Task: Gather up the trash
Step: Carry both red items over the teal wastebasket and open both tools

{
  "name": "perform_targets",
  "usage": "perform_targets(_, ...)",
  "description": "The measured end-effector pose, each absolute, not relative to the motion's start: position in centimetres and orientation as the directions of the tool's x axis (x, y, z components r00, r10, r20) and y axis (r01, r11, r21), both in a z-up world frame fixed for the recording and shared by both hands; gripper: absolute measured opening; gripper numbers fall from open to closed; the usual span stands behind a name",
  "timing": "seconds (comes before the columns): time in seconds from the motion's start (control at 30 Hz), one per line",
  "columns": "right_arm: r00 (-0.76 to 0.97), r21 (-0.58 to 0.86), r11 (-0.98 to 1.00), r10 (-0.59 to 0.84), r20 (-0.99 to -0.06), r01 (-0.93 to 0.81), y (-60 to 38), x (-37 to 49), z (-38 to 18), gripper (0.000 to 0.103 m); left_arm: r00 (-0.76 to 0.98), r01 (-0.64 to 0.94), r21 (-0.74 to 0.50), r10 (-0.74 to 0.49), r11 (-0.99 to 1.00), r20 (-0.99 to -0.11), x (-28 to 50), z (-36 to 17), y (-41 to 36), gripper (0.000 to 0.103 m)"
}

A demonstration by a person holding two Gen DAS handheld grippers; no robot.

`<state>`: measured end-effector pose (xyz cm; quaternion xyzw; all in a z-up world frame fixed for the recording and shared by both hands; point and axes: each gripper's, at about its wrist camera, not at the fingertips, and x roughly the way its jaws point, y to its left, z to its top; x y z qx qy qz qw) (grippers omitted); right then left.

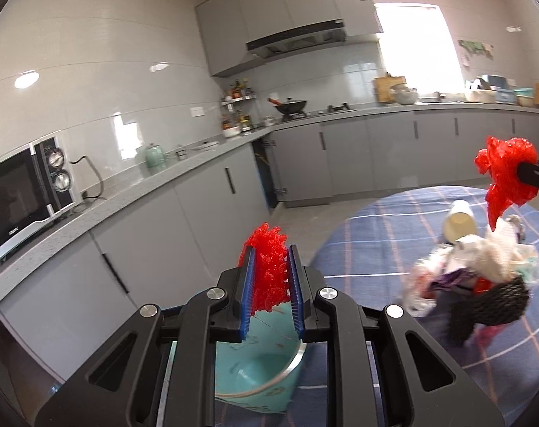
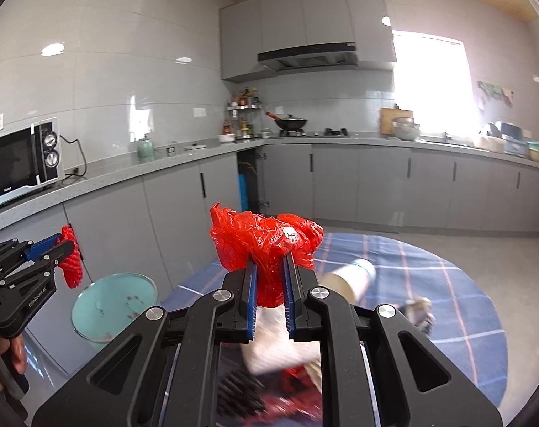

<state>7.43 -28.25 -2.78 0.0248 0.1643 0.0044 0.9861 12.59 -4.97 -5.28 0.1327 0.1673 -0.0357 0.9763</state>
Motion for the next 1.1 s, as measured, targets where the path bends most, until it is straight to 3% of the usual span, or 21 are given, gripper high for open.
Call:
perform_targets(0.63,0.916,0.031,0.987,0.158,-0.368,-0.158,-19.5,15.9,-4.4,0.013,0.933,-0.065,0.28,0.157,0.958,-0.323,17.2,-6.5,3.1,0.019)
perform_targets(1.1,0.872,0.031,0.968,0.239,-0.427,-0.249,-13.3,21.5,-6.5,0.013,0.912,-0.104,0.26,0.196,0.96,-0.361,19.5,-8.1,6.1,0.021)
